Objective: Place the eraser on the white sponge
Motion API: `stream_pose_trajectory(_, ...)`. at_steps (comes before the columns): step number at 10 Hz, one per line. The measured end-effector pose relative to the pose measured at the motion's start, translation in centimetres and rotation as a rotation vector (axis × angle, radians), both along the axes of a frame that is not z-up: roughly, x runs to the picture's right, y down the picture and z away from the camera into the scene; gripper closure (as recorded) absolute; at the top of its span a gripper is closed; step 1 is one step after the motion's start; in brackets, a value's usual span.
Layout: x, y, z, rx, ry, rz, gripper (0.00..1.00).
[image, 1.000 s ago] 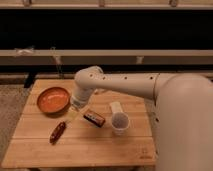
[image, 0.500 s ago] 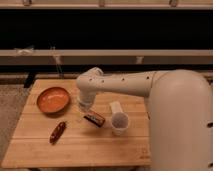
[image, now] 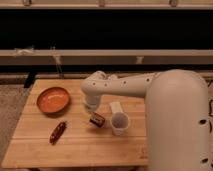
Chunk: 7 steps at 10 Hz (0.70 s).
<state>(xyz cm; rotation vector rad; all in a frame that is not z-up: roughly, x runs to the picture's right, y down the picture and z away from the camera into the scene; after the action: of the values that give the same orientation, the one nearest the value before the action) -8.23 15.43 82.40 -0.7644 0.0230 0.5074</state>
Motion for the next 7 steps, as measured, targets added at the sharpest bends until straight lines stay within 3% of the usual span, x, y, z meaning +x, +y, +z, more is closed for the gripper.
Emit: stream_pose_trajectory(7,1.0,1.1,1.5,0.009,0.088,-0.061,0.34)
